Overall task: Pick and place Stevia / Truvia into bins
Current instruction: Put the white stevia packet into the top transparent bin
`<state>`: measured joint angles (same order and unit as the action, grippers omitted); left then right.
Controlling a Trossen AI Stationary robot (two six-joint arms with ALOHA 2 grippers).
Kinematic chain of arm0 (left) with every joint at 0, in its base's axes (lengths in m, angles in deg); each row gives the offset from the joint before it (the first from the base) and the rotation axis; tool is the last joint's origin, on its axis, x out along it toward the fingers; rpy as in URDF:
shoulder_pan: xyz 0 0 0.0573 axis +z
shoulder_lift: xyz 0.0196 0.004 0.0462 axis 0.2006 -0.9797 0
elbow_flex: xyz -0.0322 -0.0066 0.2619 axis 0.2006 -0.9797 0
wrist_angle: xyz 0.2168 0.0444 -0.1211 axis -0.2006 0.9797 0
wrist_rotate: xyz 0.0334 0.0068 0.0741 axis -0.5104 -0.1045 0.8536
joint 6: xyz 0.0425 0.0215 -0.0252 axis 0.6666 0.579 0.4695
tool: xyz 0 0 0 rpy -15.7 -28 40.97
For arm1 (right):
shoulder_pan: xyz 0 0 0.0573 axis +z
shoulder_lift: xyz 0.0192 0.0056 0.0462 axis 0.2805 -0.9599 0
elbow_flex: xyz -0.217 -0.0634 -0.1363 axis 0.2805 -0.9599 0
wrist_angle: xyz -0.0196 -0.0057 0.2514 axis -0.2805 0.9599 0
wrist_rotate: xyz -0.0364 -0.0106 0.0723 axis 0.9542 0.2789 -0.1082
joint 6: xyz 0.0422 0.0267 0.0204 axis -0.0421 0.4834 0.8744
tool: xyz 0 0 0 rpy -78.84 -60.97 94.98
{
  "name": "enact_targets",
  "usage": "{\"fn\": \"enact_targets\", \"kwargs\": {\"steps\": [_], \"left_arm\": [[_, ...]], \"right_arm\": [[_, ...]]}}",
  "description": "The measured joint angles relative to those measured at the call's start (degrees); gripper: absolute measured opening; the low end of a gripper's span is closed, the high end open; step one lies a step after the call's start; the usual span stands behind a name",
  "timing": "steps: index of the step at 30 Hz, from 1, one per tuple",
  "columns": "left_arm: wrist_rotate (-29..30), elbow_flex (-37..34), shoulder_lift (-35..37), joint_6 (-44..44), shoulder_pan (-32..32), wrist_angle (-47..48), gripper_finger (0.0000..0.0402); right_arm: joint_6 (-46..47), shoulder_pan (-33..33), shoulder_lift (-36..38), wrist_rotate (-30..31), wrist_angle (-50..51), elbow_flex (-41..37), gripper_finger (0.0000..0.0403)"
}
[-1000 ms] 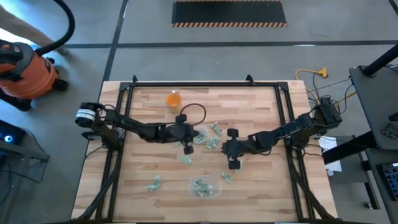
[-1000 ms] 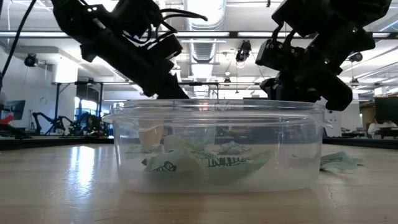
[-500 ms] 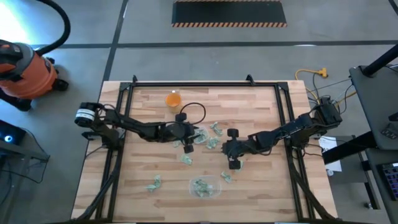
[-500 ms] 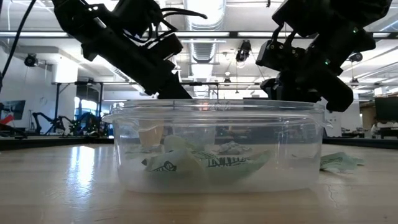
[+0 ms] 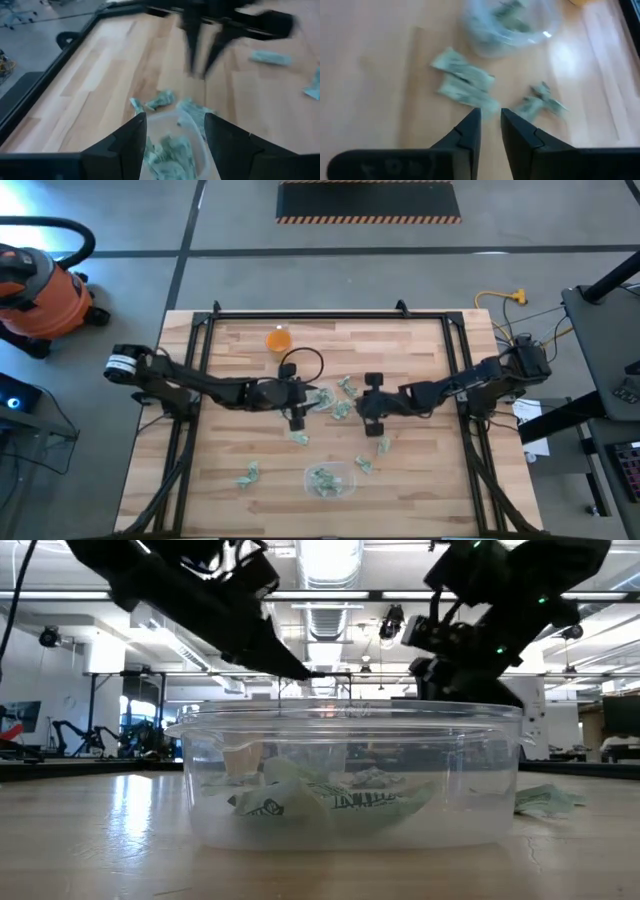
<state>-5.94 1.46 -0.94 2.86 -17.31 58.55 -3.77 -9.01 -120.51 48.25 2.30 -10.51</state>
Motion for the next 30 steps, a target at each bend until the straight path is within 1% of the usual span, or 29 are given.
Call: {"fn": "enact_targets", "kwargs": {"steps": [4,8,10,14,19,30], "left_arm": [[0.04,-0.11,3.05,-0.09,-1.57,2.85,0.0183],[0.04,-0.35,5.55,-0.11,-2.86,6.22,0.0183],[0.07,-0.35,6.63,-0.12,-3.32,7.36,0.0183],[0.14,-1.02,7.75,-0.16,-3.86,8.75,0.0183],[0.2,-1.29,8.13,-0.15,-3.98,9.06,0.0183],[0.2,-1.29,8.18,-0.18,-4.04,8.9,0.0183]], "right_arm": [[3.82,-4.63,0.0,-0.93,-0.88,0.0,0.0091],[6.7,-8.58,-0.03,-5.48,-2.79,0.0,0.0123],[7.77,-9.85,-0.04,-6.63,-3.17,0.0,0.0137],[8.34,-10.77,-0.04,-6.67,-3.62,0.0,0.0155],[7.64,-10.68,-1.43,-8.0,-6.2,0.02,0.0161],[9.41,-11.33,-8.59,-8.05,-7.36,0.32,0.0146]]}}
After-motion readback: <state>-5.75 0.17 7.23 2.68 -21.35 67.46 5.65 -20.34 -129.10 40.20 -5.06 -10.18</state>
